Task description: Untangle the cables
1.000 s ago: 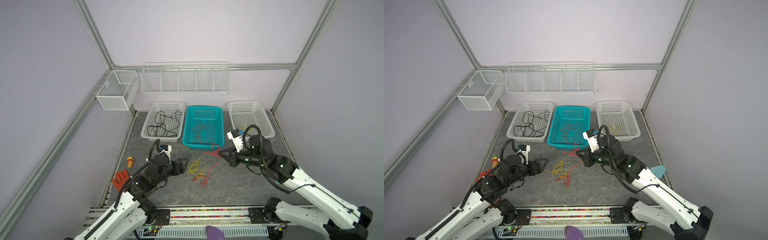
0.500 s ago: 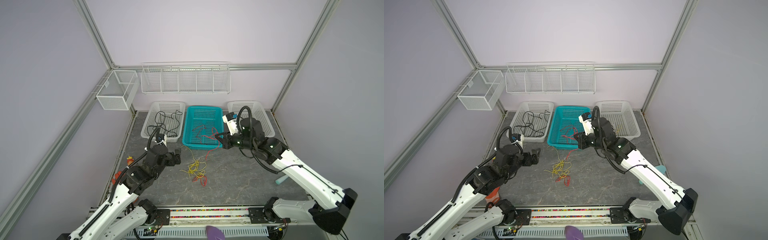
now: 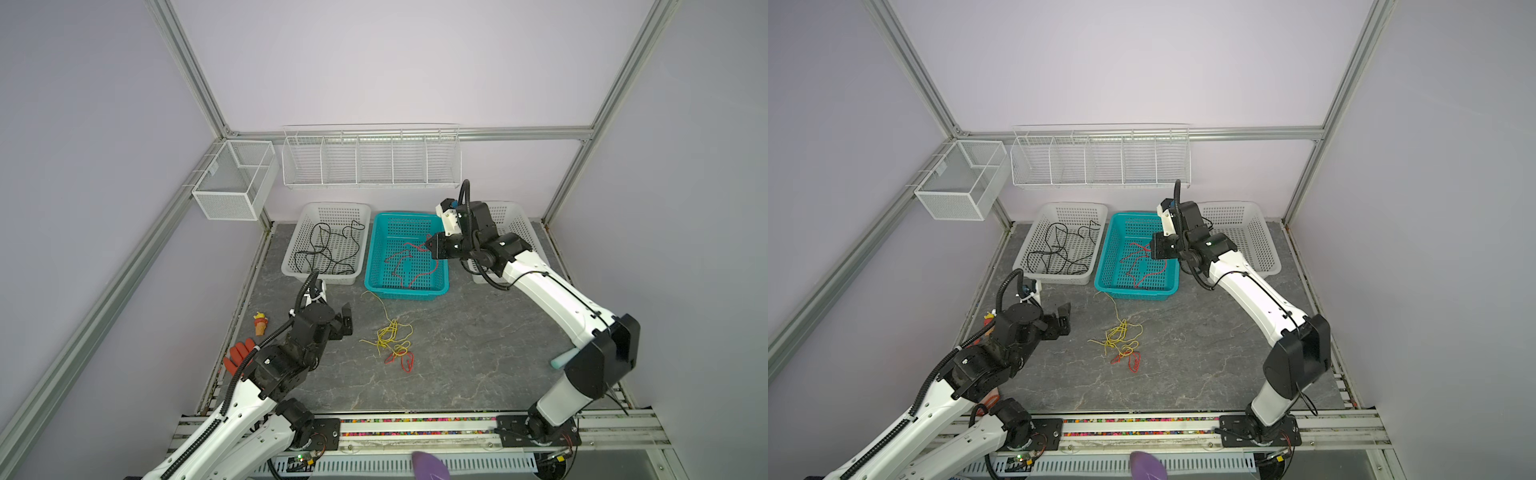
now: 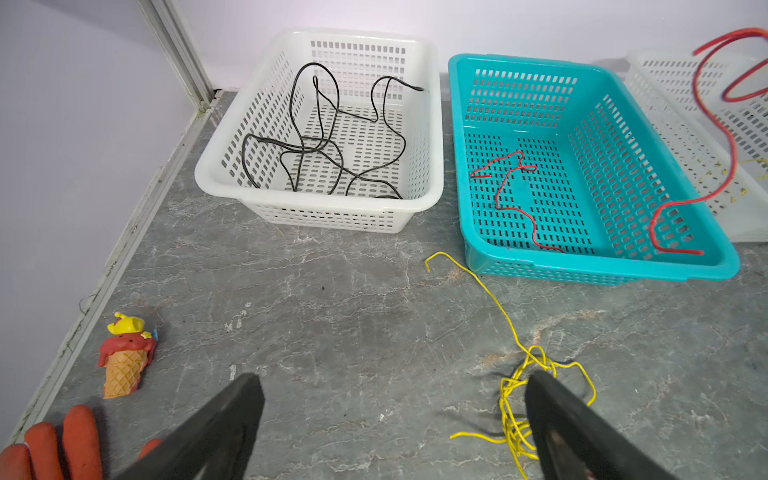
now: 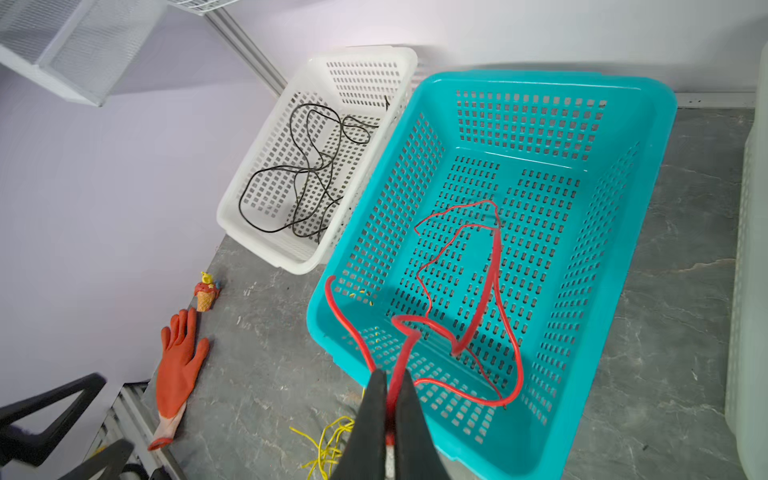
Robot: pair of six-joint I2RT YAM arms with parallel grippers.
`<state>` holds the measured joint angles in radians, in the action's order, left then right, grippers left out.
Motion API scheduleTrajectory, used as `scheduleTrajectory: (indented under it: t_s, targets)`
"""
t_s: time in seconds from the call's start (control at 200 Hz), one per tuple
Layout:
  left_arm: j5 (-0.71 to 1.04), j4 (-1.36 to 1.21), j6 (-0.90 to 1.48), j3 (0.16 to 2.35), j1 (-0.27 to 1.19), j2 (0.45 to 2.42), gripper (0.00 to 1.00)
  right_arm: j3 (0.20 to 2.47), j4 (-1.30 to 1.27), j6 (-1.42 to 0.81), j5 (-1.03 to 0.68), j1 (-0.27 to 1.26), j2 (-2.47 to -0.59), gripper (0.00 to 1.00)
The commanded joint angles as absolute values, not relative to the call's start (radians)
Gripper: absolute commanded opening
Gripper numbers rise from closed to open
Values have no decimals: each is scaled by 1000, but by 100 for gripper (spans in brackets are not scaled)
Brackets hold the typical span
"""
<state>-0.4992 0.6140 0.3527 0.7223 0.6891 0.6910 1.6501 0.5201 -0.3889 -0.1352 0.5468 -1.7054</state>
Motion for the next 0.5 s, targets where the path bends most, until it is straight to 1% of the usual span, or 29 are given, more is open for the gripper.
scheduleTrajectory:
  t_s: [0.0, 0.11, 0.325, 0.5]
  targets:
    - [-543, 598, 323, 712, 685, 681, 99, 1701, 551, -397, -175, 536, -1781, 8]
    - [-544, 593, 318, 708, 684, 672, 99, 1725, 540, -404, -194, 535, -1845, 10]
    - [-538, 571, 307, 690, 684, 645, 99, 1776, 558, -408, -225, 535, -1935, 18]
    - [-534, 555, 301, 677, 684, 622, 99, 1783, 581, -407, -222, 539, -1918, 32]
